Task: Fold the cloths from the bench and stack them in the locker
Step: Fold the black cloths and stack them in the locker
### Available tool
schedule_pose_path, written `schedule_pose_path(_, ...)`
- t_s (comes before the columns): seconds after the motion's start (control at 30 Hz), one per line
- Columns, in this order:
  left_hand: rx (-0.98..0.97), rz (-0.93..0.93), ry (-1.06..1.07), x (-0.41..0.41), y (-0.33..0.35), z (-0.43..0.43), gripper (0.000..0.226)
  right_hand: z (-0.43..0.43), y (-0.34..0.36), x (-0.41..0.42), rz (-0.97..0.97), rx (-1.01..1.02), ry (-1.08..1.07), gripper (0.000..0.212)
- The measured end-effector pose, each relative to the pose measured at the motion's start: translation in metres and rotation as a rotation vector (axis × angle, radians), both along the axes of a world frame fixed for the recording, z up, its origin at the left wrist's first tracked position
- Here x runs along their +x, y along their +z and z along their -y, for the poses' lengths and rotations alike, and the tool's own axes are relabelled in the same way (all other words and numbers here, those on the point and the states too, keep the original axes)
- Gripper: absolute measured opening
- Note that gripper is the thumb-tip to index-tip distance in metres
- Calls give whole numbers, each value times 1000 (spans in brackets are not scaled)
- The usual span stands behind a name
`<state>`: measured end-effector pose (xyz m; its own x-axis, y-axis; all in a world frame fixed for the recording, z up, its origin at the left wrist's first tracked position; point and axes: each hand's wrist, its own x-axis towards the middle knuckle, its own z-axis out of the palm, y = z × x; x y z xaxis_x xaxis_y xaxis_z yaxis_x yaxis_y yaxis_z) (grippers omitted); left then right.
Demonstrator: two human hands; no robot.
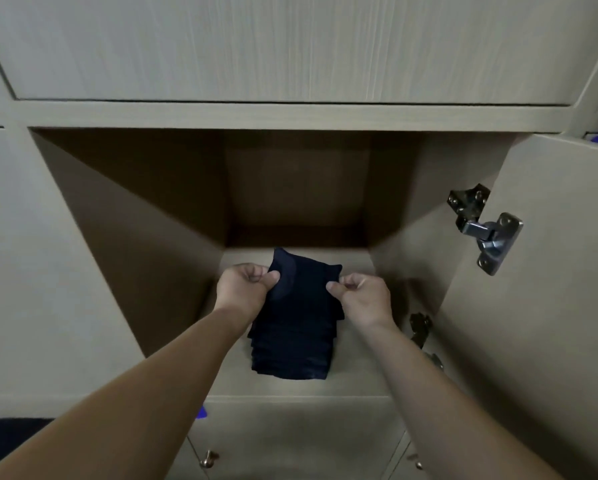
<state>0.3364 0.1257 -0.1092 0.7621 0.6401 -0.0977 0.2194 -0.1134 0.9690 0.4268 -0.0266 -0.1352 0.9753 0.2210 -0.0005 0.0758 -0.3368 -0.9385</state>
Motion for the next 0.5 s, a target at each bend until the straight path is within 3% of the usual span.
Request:
schedule_pose_path(0.3, 17, -33, 39, 6, -33, -12, 9, -7, -30, 4, -17, -46, -1, 8)
schedule_pose_path(0.5, -16, 0, 64, 10, -36, -19, 16, -12, -31, 3, 6, -61, -22, 19)
